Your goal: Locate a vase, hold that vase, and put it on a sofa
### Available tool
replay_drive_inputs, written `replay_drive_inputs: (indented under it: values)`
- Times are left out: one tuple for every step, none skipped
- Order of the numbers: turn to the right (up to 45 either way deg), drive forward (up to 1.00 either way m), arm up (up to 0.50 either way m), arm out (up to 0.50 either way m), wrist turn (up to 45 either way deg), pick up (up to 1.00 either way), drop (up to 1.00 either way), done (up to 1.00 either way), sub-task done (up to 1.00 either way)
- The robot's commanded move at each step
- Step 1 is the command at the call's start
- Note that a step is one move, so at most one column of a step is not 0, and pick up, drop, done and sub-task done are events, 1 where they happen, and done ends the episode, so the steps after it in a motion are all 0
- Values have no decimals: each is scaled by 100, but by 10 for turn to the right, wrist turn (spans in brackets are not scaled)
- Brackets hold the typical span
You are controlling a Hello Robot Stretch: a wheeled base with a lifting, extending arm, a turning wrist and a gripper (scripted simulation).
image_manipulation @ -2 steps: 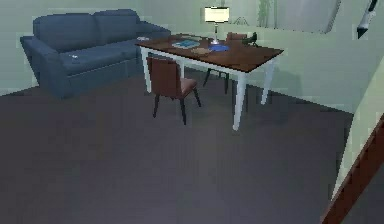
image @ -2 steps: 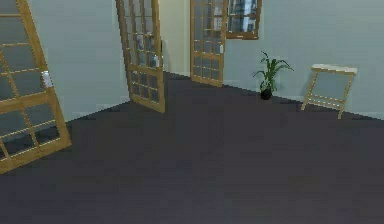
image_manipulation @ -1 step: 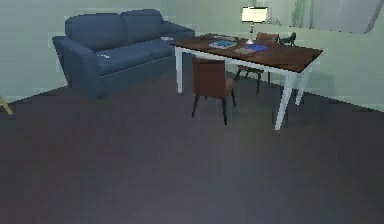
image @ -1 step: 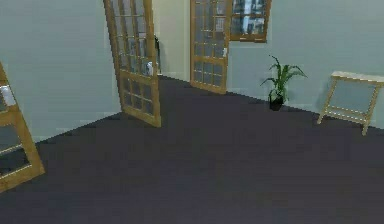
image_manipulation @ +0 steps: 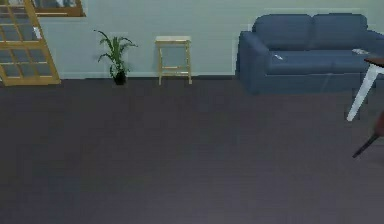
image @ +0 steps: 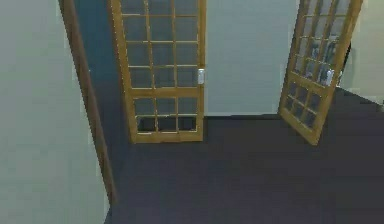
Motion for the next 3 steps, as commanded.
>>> replay_drive_inputs:
  values:
    - [-30, 0, 0, 0, 0, 0, 0, 0, 0]
    - [0, 100, 0, 0, 0, 0, 0, 0, 0]
    - [-30, 0, 0, 0, 0, 0, 0, 0, 0]
